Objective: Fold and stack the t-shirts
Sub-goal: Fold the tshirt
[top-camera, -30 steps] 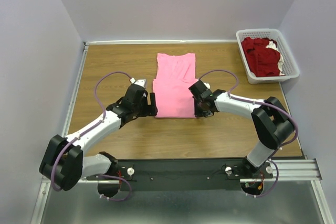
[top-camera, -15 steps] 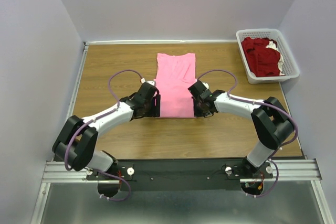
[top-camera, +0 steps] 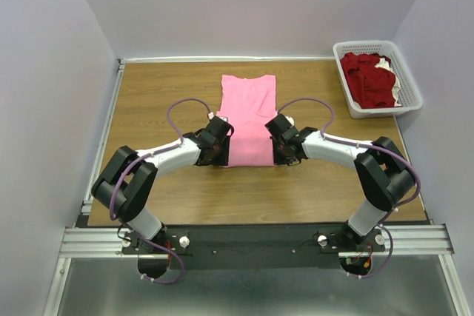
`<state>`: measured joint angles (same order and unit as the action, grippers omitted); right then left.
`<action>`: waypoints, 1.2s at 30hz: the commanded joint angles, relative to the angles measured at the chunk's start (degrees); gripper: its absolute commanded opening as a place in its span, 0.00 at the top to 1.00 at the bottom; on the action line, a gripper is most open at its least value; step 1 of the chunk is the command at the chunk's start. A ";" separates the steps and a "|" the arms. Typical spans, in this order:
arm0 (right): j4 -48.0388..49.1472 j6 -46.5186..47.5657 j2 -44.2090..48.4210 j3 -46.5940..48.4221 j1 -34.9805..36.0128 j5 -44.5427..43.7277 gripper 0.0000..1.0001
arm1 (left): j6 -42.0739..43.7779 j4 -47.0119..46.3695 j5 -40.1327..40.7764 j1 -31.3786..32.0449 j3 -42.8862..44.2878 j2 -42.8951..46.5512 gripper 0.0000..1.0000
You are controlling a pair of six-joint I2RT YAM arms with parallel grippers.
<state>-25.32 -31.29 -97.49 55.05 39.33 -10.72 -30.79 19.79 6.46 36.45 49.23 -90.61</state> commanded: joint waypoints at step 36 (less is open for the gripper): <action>-23.89 -15.64 19.52 -10.23 24.38 14.32 0.99 | -27.90 22.90 -7.94 28.13 -12.76 30.21 1.00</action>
<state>-35.97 -39.22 -84.18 45.32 58.72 -5.41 -44.16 33.17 4.03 57.74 38.13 -68.55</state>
